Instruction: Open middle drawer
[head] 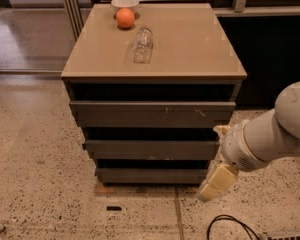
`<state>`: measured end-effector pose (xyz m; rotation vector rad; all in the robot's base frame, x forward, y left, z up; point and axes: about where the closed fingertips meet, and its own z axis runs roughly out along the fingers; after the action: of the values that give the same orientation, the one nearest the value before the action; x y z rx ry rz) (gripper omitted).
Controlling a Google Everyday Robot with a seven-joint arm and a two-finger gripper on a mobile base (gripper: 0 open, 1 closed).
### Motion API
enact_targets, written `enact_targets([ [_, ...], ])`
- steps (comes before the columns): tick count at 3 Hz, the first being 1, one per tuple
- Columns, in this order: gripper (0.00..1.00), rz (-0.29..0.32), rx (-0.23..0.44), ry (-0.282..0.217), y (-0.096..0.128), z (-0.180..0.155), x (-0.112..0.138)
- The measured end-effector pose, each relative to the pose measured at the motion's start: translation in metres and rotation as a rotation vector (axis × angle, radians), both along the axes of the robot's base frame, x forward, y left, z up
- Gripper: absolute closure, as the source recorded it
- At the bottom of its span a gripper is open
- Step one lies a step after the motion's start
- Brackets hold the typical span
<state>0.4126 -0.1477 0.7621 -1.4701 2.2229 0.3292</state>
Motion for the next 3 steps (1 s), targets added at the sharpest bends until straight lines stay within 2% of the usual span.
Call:
enact_targets([
  [1,0.00,-0.032,-0.023,-0.041,0.022,-0.036,0.017],
  [2,0.00,-0.089,-0.041,-0.062,0.020,-0.071,0.032],
  [3,0.00,-0.148,-0.015,-0.061,0.012,-0.104,0.036],
])
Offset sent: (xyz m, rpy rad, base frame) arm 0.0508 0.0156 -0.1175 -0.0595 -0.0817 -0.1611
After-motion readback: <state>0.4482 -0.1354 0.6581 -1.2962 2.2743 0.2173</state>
